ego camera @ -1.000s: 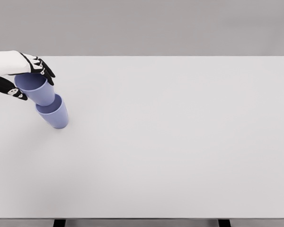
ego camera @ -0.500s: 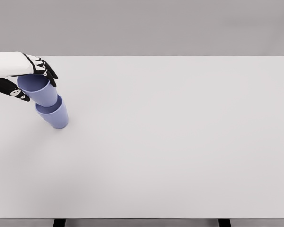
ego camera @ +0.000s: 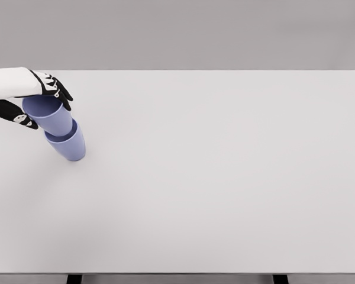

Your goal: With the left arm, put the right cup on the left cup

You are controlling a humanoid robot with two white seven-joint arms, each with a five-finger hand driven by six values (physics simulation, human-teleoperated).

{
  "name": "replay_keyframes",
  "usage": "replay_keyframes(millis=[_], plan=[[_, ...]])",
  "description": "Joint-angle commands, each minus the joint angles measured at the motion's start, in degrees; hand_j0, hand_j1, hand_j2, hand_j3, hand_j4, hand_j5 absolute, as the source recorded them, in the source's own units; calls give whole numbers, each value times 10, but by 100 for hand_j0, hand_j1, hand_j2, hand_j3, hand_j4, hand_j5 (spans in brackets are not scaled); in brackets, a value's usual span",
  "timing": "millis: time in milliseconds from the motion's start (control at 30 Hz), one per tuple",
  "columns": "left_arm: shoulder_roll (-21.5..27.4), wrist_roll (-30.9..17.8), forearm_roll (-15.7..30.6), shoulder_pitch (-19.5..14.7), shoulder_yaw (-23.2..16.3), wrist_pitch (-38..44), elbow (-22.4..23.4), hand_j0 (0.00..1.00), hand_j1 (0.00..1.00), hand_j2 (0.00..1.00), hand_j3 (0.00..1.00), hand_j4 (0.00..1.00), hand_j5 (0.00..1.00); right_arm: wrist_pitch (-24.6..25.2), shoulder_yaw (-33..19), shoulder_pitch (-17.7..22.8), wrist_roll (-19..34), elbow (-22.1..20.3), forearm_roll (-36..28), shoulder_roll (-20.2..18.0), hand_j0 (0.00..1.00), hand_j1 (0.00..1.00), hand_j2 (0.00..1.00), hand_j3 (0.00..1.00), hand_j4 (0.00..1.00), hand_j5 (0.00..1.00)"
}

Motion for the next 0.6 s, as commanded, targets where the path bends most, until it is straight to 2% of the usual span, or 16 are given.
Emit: replay_keyframes(millis=[0, 67, 367, 567], plan=[[0, 0, 4, 0, 2, 1, 0, 71, 71, 71, 71, 71, 71, 0, 0, 0, 0, 0, 1, 0, 100, 100, 100, 100, 100, 100], [1, 1, 3, 0, 2, 1, 0, 79, 79, 79, 79, 79, 79, 0, 0, 0, 0, 0, 1, 0, 100, 100, 100, 100, 100, 100], [1, 1, 3, 1, 2, 1, -1, 87, 87, 87, 87, 87, 87, 0, 0, 0, 0, 0, 1, 0, 100, 100, 100, 100, 100, 100], [0, 1, 2, 1, 2, 1, -2, 95, 95, 95, 95, 95, 95, 0, 0, 0, 0, 0, 1, 0, 100, 100, 100, 100, 100, 100]])
